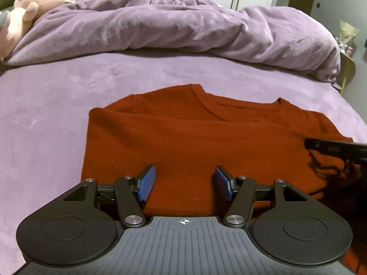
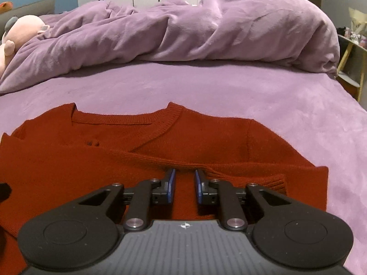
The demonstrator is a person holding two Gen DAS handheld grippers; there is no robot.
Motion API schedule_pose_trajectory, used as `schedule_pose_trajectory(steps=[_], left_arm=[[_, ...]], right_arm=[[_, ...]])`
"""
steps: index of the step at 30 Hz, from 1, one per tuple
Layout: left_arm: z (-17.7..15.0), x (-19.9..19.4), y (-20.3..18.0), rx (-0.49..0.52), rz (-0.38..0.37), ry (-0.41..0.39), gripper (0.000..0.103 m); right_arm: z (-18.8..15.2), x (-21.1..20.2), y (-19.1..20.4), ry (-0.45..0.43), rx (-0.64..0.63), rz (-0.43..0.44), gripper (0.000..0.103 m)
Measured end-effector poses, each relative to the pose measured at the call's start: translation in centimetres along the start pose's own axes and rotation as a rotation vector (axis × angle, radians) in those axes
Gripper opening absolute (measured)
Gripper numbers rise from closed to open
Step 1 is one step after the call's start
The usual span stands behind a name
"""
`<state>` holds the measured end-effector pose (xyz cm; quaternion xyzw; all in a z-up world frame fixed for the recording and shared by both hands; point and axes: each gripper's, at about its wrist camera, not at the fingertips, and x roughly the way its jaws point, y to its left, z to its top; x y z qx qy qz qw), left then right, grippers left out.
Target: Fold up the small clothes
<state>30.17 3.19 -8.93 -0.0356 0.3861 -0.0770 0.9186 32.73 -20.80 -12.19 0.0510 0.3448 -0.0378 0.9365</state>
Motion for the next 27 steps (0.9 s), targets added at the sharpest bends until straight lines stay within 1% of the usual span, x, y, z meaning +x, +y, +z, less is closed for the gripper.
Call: schedule_pose_trajectory(steps=[2,3,4,5,6,8,10,12,13,14,15,16,17,18,19,20,21,22,23,24,25,26,27], left_arm=[[-0.1,-0.4,0.2,-0.005,-0.004,0.001,0.065],[-0.2,-0.5,0.2,-0.01,-0.008,0.0,0.067],[-0.3,-0.6,0.3,-0.014,-0.009,0.001,0.068],[-0.3,-0.7,0.3,-0.016,-0.006,0.001,0.068],[-0.3,-0.6,0.3,-0.015,-0.004,0.002,0.068],[-0.3,-0.7,0.1,-0.011,0.006,0.008,0.068],[-0.2,-0.9,0.0,-0.017,0.013,0.019,0.068],[-0.2,-1.1,0.0,-0.022,0.016,0.028,0.069],[-0.3,-1.2,0.0,-0.022,0.02,0.033,0.069],[-0.3,-1.4,0.0,-0.024,0.023,0.038,0.069],[-0.3,-1.5,0.0,-0.029,0.025,0.043,0.069],[-0.3,-1.6,0.1,-0.033,0.023,0.047,0.069],[-0.4,-1.7,0.1,-0.036,0.021,0.05,0.069],[-0.5,-1.8,0.1,-0.038,0.021,0.054,0.069],[-0.5,-1.9,0.1,-0.038,0.02,0.055,0.069],[-0.6,-2.0,0.1,-0.036,0.02,0.055,0.069],[-0.7,-2.0,0.2,-0.035,0.02,0.056,0.069],[-0.8,-1.9,0.2,-0.034,0.023,0.058,0.069],[-0.8,-1.9,0.2,-0.032,0.025,0.06,0.069],[-0.8,-1.9,0.1,-0.03,0.027,0.061,0.069],[-0.9,-2.0,0.1,-0.029,0.029,0.063,0.069],[-0.9,-2.1,0.1,-0.027,0.03,0.064,0.069],[-1.0,-2.3,0.1,-0.022,0.029,0.066,0.069]], right_arm=[[-0.4,-1.7,-1.0,0.011,0.106,0.067,0.025],[-1.1,-3.0,-1.8,0.005,0.191,0.127,0.03],[-2.3,-4.5,-2.5,-0.003,0.283,0.2,0.042],[-3.7,-5.8,-3.2,-0.011,0.371,0.263,0.049],[-4.8,-6.7,-3.7,-0.019,0.436,0.286,0.049],[-6.7,-8.0,-4.4,-0.02,0.529,0.292,0.049],[-8.0,-8.4,-5.3,-0.004,0.634,0.282,0.049],[-8.7,-8.1,-6.2,-0.02,0.728,0.325,0.049],[-8.9,-7.7,-6.6,-0.017,0.773,0.346,0.047],[-8.8,-7.3,-6.9,-0.012,0.798,0.361,0.041],[-8.7,-6.8,-7.0,0.006,0.821,0.358,0.035],[-8.5,-6.3,-7.1,0.03,0.834,0.35,0.019],[-8.4,-6.0,-7.1,0.049,0.831,0.336,0.013],[-8.3,-6.0,-7.0,0.052,0.823,0.329,0.013],[-8.3,-6.3,-6.9,0.043,0.812,0.343,0.012],[-8.5,-6.5,-7.1,0.026,0.834,0.384,0.011],[-9.1,-6.4,-7.7,0.006,0.902,0.453,0.009],[-10.1,-6.1,-8.5,-0.007,1.001,0.529,0.002],[-10.7,-6.0,-9.0,0.012,1.031,0.495,0.002],[-10.7,-6.0,-9.1,0.035,0.99,0.391,0.0],[-10.7,-6.1,-9.1,0.016,0.912,0.332,0.0],[-10.5,-6.4,-8.7,-0.005,0.83,0.307,0.0],[-9.9,-6.7,-7.9,-0.014,0.723,0.263,0.0]])
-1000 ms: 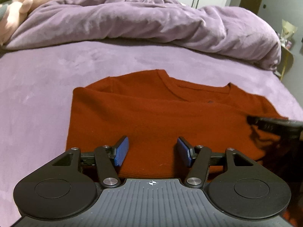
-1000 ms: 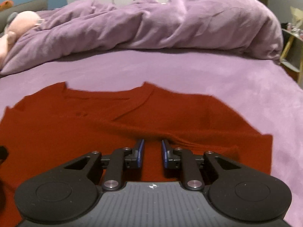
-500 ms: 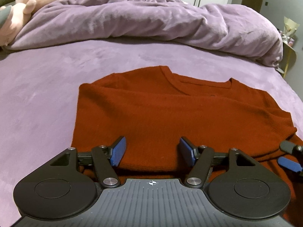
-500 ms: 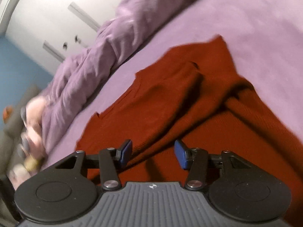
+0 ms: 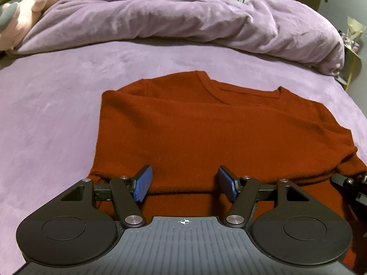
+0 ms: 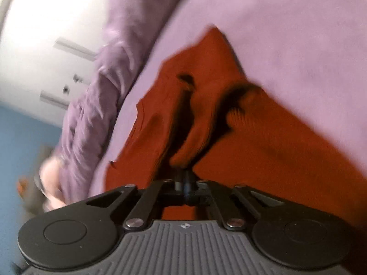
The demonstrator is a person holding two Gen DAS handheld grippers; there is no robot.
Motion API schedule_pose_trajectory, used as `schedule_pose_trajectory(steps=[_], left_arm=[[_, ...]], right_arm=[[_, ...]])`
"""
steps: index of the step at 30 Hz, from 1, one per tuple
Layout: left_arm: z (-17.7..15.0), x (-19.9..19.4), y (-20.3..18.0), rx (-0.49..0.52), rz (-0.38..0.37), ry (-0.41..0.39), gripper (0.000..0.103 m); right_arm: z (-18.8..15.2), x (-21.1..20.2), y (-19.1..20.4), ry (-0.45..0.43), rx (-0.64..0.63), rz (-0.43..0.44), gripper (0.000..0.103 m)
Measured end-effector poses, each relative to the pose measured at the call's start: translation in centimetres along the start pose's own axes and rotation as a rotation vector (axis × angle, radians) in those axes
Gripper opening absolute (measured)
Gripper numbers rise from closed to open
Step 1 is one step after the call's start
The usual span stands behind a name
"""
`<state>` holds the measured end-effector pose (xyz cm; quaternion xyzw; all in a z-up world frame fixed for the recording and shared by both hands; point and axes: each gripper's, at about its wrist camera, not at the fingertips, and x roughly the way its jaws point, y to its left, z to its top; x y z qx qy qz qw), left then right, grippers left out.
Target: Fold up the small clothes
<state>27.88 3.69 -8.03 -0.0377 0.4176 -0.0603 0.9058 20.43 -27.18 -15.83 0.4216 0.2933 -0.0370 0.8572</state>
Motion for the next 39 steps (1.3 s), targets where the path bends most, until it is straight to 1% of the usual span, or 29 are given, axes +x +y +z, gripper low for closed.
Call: schedule_pose_trajectory(steps=[2,5,6,7,9,10,11,12,13,14,15,17,18,20,21,23,26,29,31,32,33,35,37,38,39], left_arm=[[-0.4,-0.6,0.2,0.008,0.003,0.003,0.069],[-1.6,-2.3,1.0,0.005,0.002,0.018,0.069],[-2.1,-3.0,1.4,-0.001,0.003,0.017,0.069],[-2.8,-4.1,2.0,-0.01,0.005,0.008,0.069],[-4.4,-6.1,3.1,-0.02,0.01,-0.001,0.069],[-5.4,-7.3,3.8,-0.03,0.02,-0.003,0.069],[-6.3,-8.2,4.4,-0.041,0.033,-0.001,0.069],[-7.1,-9.0,5.0,-0.054,0.05,0.005,0.069],[-7.9,-9.8,5.6,-0.069,0.068,0.014,0.069],[-8.8,-10.5,6.2,-0.089,0.086,0.025,0.069],[-9.6,-11.2,6.8,-0.105,0.092,0.032,0.069],[-11.1,-12.3,7.7,-0.128,0.099,0.06,0.069],[-11.7,-12.6,8.0,-0.133,0.103,0.077,0.069],[-12.6,-13.2,8.2,-0.131,0.1,0.101,0.069],[-13.1,-13.5,8.3,-0.132,0.103,0.109,0.069],[-13.7,-13.8,8.5,-0.131,0.102,0.119,0.069],[-14.8,-14.2,8.6,-0.137,0.097,0.134,0.068],[-15.5,-14.4,8.7,-0.152,0.074,0.143,0.067],[-15.8,-14.5,9.0,-0.169,0.055,0.149,0.065],[-15.9,-14.3,9.1,-0.182,0.039,0.159,0.064],[-15.9,-14.2,9.2,-0.193,0.025,0.167,0.063],[-15.8,-14.3,9.5,-0.21,0.003,0.175,0.059],[-15.7,-14.4,9.6,-0.212,-0.022,0.183,0.045],[-15.6,-14.4,9.7,-0.211,-0.038,0.188,0.042],[-15.6,-14.4,9.7,-0.208,-0.049,0.194,0.038]], right_arm=[[-0.4,-0.2,2.1,0.003,-0.152,-0.066,0.0],[-0.7,-1.0,3.7,0.045,-0.27,-0.108,0.0],[-0.9,-1.7,3.8,0.056,-0.304,-0.106,0.001],[-1.2,-2.5,3.8,0.065,-0.329,-0.101,0.005],[-1.9,-4.4,3.5,0.087,-0.384,-0.108,0.017],[-2.5,-6.1,2.8,0.092,-0.404,-0.111,0.031],[-3.1,-7.6,2.2,0.097,-0.423,-0.117,0.035],[-3.7,-9.1,1.8,0.103,-0.444,-0.13,0.035],[-4.4,-10.8,1.5,0.1,-0.472,-0.156,0.037],[-4.9,-12.3,1.0,0.092,-0.488,-0.193,0.042],[-5.5,-13.8,0.5,0.081,-0.5,-0.22,0.043],[-6.4,-16.1,-0.3,0.077,-0.513,-0.257,0.055],[-6.9,-17.0,-0.8,0.08,-0.511,-0.271,0.055],[-7.8,-18.2,-1.7,0.12,-0.509,-0.253,0.056],[-8.4,-18.6,-1.9,0.134,-0.522,-0.264,0.056],[-9.3,-19.2,-2.0,0.156,-0.549,-0.277,0.055],[-10.4,-19.4,-2.0,0.196,-0.533,-0.308,0.056],[-10.8,-20.0,-2.1,0.196,-0.509,-0.373,0.056],[-10.8,-20.5,-2.2,0.186,-0.501,-0.359,0.057],[-10.9,-20.5,-2.3,0.188,-0.5,-0.356,0.059],[-10.9,-20.3,-2.5,0.195,-0.499,-0.365,0.059],[-10.8,-19.9,-3.2,0.219,-0.472,-0.357,0.059],[-10.5,-19.6,-4.0,0.238,-0.397,-0.314,0.058],[-10.4,-19.6,-4.1,0.243,-0.377,-0.292,0.057],[-10.4,-19.5,-4.1,0.245,-0.37,-0.283,0.053]])
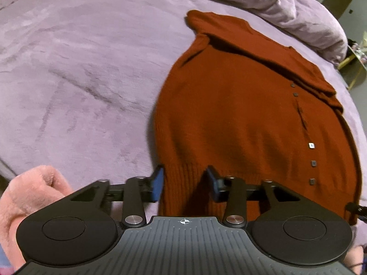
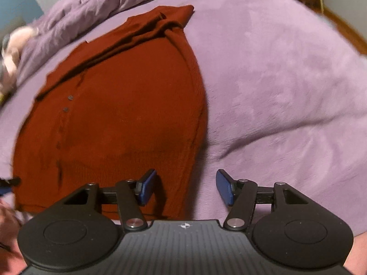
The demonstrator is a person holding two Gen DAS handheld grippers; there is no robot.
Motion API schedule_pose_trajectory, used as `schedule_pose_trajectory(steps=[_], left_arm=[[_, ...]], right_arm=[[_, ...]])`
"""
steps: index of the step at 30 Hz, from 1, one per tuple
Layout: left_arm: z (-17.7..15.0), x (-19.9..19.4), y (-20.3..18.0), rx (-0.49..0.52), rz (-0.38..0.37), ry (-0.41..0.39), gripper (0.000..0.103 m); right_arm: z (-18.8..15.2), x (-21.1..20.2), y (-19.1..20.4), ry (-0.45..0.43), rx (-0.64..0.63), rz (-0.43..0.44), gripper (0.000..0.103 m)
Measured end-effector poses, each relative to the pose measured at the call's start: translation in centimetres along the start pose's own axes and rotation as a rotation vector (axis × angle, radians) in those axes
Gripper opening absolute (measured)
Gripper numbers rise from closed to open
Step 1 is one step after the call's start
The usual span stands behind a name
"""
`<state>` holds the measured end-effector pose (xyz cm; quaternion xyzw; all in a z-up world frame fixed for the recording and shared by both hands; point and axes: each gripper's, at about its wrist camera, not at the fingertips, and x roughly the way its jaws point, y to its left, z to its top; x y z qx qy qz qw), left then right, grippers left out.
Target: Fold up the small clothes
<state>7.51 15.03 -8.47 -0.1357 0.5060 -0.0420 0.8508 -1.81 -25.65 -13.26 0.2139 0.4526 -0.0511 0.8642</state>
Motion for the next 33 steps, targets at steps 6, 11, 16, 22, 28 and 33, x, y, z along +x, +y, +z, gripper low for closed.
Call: schedule_pose_trajectory(steps=[6,11,16,22,28,33], left_arm=[[0.8,1.0,-0.3,0.07,-0.075,0.077,0.012],[3.1,-0.7,-0.6,0.07,-0.209,0.053,0.011],[7.5,-2.6,-1.5,0.017,-0.307,-0.082,0.011],[11.9,-0.1,-3.5,0.031,-0.296,-0.149,0.011],[14.3,4.3,-3.7,0.013,-0.216,-0.16,0.011],[14.4,6.4,-3.6,0.061,-0.137,-0.162,0.014]], right_arm=[[0.9,0.3,-2.2,0.055,0.133,0.081,0.007],[2.5,-0.3,-4.1,0.055,0.342,0.347,0.006],[6.5,-0.4,-2.7,-0.025,0.39,0.499,0.006],[11.7,2.2,-0.2,-0.099,0.306,0.457,0.006],[15.1,5.7,1.3,-0.133,0.197,0.347,0.006],[15.8,7.9,2.2,-0.152,0.051,0.198,0.006]])
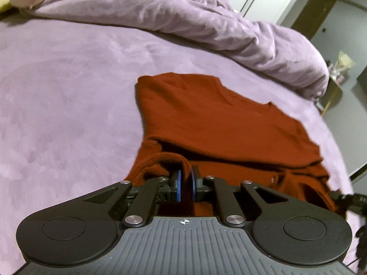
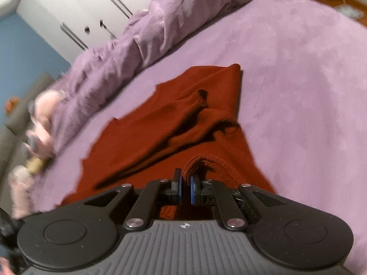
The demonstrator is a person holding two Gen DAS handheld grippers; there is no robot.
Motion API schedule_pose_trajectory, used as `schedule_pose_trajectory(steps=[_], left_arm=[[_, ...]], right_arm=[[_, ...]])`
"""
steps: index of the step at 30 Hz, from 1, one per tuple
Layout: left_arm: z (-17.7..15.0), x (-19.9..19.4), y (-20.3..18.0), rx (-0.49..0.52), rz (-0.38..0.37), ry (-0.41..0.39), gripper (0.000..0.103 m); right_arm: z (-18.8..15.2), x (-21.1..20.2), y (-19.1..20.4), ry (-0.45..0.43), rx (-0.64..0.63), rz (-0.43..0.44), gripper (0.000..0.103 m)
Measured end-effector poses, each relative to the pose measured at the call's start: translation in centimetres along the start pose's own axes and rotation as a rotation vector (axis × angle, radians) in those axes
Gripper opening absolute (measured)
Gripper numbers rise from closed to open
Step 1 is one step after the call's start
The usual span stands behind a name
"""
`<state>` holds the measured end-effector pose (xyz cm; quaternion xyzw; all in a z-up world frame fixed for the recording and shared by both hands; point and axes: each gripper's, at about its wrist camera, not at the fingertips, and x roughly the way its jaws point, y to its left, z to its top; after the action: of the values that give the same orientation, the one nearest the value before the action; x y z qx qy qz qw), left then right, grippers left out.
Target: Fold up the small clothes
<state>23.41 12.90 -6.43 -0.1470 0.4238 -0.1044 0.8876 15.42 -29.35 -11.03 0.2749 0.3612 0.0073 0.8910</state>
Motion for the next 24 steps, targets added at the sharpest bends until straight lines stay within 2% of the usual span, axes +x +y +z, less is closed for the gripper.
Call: schedule_pose_trajectory(steps=[2,4,6,8,10,12,14,18,20,24], left_arm=[[0.1,0.2,0.4,-0.001,-0.004,0.008,0.015],[0.4,0.0,1.0,-0.018,-0.013,0.006,0.02],[0.8,-0.7,1.7,-0.026,-0.007,-0.017,0.026],[1.1,-1.5,2.2,-0.001,0.011,-0.047,0.029],[1.4,-1.7,2.6,0.042,-0.002,-0.046,0.036],[1.5,-1.4,2.6,0.081,-0.057,-0.015,0.044],[1.4,-0.7,2.4,0.128,-0.099,0.013,0.045],[1.5,1.2,1.3,0.226,-0.102,0.049,0.046],[1.8,2.1,0.9,0.236,-0.124,0.075,0.046],[2.1,3.3,0.1,0.239,-0.168,0.103,0.045]], right_arm=[[-0.1,0.4,0.3,0.0,-0.078,-0.04,0.007],[-0.4,-0.1,0.7,-0.036,-0.142,-0.058,0.009],[-0.6,-1.1,1.0,-0.076,-0.194,-0.05,0.021],[-0.9,-1.9,1.2,-0.109,-0.24,-0.051,0.047],[-1.2,-2.6,1.5,-0.143,-0.305,-0.08,0.062],[-1.1,-2.6,1.3,-0.123,-0.323,-0.058,0.064],[-0.9,-2.1,1.3,-0.077,-0.321,-0.041,0.064],[-0.9,-0.9,1.8,-0.035,-0.359,-0.028,0.063],[-0.8,-0.2,2.1,-0.022,-0.376,-0.029,0.053],[-0.6,0.7,2.4,0.003,-0.394,-0.016,0.047]])
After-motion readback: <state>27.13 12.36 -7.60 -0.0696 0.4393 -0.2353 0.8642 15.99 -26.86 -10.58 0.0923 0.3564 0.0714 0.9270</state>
